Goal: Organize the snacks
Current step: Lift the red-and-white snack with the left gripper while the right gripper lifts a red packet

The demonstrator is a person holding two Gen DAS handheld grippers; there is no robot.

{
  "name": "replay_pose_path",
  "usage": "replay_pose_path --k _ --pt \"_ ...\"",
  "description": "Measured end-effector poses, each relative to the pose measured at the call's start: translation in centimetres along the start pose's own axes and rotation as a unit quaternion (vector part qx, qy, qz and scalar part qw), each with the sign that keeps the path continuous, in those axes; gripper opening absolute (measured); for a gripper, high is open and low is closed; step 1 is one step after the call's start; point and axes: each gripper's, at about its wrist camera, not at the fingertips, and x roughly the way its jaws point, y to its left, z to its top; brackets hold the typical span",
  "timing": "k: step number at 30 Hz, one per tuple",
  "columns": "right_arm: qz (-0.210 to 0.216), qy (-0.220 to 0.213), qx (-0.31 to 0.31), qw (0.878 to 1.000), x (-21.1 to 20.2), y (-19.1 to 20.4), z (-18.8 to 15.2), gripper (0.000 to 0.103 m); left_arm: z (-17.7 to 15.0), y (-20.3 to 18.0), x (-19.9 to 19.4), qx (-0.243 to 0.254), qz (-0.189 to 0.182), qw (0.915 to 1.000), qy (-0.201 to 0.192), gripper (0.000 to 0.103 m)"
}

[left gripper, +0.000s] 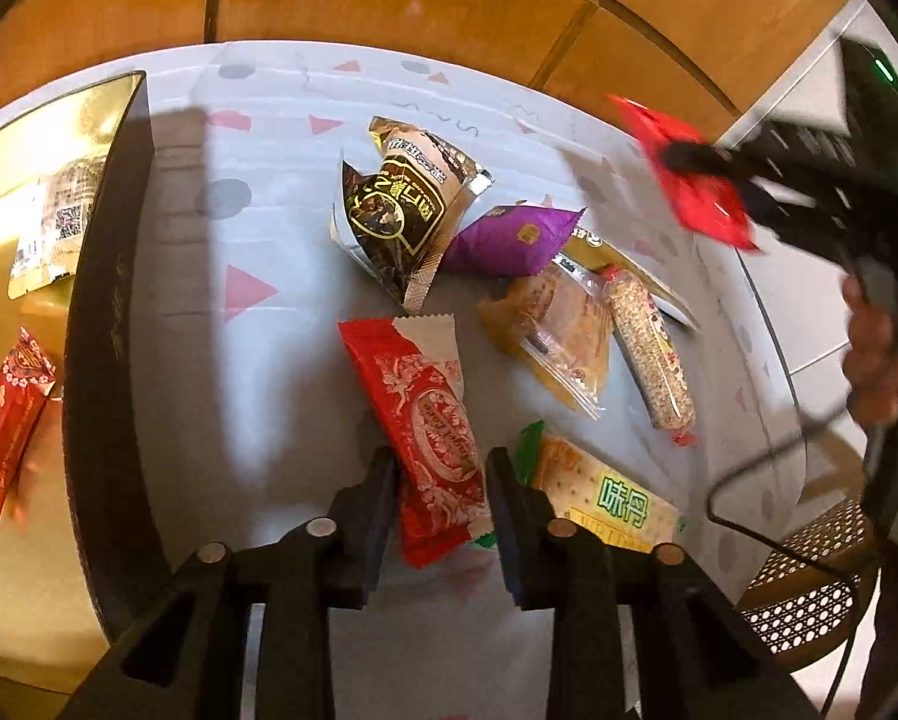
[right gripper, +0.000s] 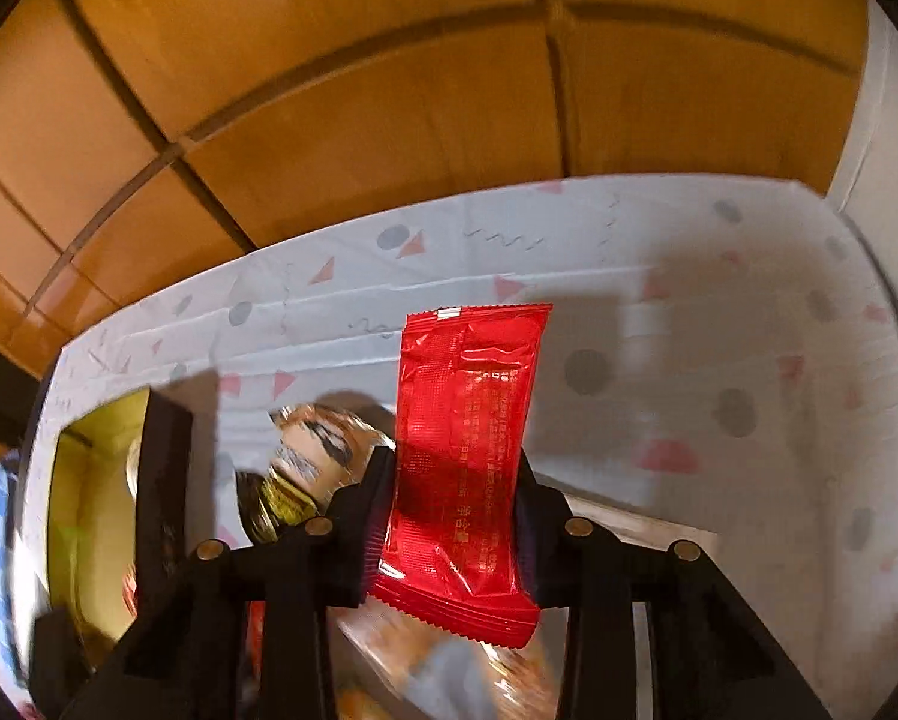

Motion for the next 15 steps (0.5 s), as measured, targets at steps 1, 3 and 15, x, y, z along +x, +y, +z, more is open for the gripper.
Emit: replay_pose_path --k 1,3,15 --pt "-0.005 -0.004 -0.006 1.000 -0.4 -0.3 -0.2 0.036 0.1 0.0 0.1 -0.002 -0.001 1.0000 0.003 0.037" --pt "-0.024 -0.014 -0.023 0.999 -1.6 -1.5 -1.1 0.036 0.4 0.0 0.3 -0.004 0.009 0.9999 0.009 0.039" --pt "-0.026 -0.034 0.007 0.999 -2.5 -7.7 -3.0 0.037 2.4 -3.0 3.1 0.078 0.126 0.9888 0.019 0.034"
